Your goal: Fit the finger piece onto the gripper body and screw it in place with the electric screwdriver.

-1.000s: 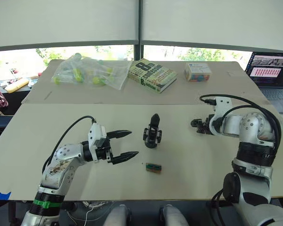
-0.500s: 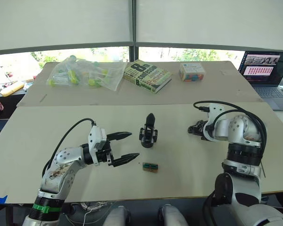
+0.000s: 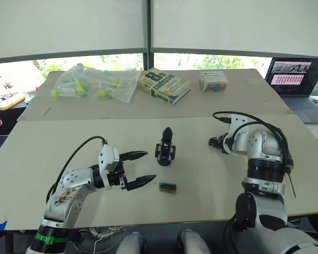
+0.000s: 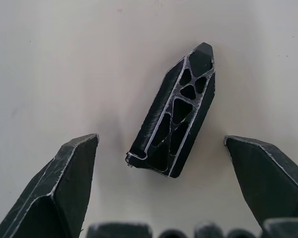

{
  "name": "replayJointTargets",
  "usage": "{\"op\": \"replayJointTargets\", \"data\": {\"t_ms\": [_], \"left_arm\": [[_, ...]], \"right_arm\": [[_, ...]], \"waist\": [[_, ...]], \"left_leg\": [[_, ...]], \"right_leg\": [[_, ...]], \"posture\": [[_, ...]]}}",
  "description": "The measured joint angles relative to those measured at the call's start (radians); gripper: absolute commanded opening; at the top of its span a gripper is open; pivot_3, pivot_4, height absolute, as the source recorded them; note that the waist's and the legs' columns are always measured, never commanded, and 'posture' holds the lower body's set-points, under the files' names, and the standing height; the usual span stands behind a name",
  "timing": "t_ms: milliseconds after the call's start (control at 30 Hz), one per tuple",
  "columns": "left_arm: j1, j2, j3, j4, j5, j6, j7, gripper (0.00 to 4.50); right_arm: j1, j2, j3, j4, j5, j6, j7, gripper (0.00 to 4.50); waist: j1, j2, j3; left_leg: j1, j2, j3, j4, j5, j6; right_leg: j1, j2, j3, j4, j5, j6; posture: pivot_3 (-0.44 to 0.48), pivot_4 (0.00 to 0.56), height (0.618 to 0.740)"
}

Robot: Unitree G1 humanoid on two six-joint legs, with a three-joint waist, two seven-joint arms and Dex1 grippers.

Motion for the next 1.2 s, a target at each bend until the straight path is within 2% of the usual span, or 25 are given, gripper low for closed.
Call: {"op": "replayJointTargets", "data": {"t_ms": [300,333,500,533,633,733,1100,1133,1200], "left_arm": [[0.001,0.006,0.008,0.003,0.0,-0.004,-0.003,4.44],[0.001,0.006,0.009,0.004,0.0,-0.007,-0.003,4.5],[-0.004,0.004,0.008,0.009,0.0,-0.017,-0.002,4.5],[-0.005,0.002,0.007,0.009,0.0,-0.017,-0.001,4.5],[-0.005,-0.001,0.005,0.009,0.0,-0.017,0.0,4.5],[-0.005,-0.001,0.005,0.009,0.0,-0.017,0.0,4.5],[-0.002,0.001,0.007,0.009,0.0,-0.017,0.004,4.5],[-0.002,0.001,0.007,0.009,0.0,-0.017,0.005,4.5],[-0.002,0.001,0.007,0.009,0.0,-0.017,0.007,4.5]], "right_arm": [[0.004,0.018,-0.001,-0.074,0.0,0.099,0.025,4.5],[0.005,0.018,-0.003,-0.081,0.0,0.107,0.026,3.98],[0.014,0.023,-0.031,-0.08,-0.019,0.09,0.018,2.37],[0.019,0.029,-0.038,-0.081,-0.022,0.073,0.014,1.87],[0.03,0.04,-0.044,-0.08,-0.029,0.034,0.008,1.11],[0.036,0.04,-0.048,-0.075,-0.033,0.01,0.002,0.08],[0.054,0.013,-0.036,-0.084,-0.006,0.006,0.087,0.03],[0.058,0.013,-0.033,-0.091,-0.005,0.01,0.092,0.58],[0.073,0.0,-0.009,-0.121,-0.002,0.024,0.105,1.22]], "waist": [[-0.006,0.0,0.0],[-0.006,0.0,0.0],[-0.006,0.0,0.0],[-0.008,0.0,0.0],[-0.016,0.0,0.0],[-0.017,0.0,0.0],[-0.018,0.0,0.0],[-0.017,0.0,0.0],[-0.016,0.0,0.0]], "left_leg": [[-0.001,0.0,0.0,-0.001,0.0,0.0],[-0.001,0.0,0.0,-0.001,0.0,0.0],[-0.001,0.0,0.0,-0.001,0.0,0.0],[-0.001,0.0,0.0,-0.001,0.0,0.0],[0.0,0.0,0.0,-0.001,0.0,0.0],[0.0,0.0,0.0,-0.001,0.0,0.0],[-0.001,0.0,0.0,-0.001,0.0,0.0],[-0.001,0.0,0.0,-0.001,0.0,0.0],[-0.002,0.0,0.0,-0.001,0.0,0.0]], "right_leg": [[-0.001,0.0,0.0,0.0,0.0,0.0],[-0.001,0.0,0.0,0.0,0.0,0.0],[-0.001,0.0,0.0,0.0,0.0,0.0],[-0.001,0.0,0.0,0.0,0.0,0.0],[-0.001,0.0,0.0,0.0,0.0,0.0],[-0.001,0.0,0.0,0.0,0.0,0.0],[-0.002,0.0,0.0,-0.001,0.0,0.0],[-0.002,0.0,0.0,0.0,0.0,0.0],[-0.002,0.0,0.0,0.0,0.0,0.0]], "posture": [[0.0,0.15,0.74],[0.0,0.15,0.74],[0.0,0.15,0.74],[0.0,0.15,0.74],[0.0,0.15,0.74],[0.0,0.15,0.74],[0.0,0.15,0.74],[0.0,0.15,0.74],[0.0,0.15,0.74]]}}
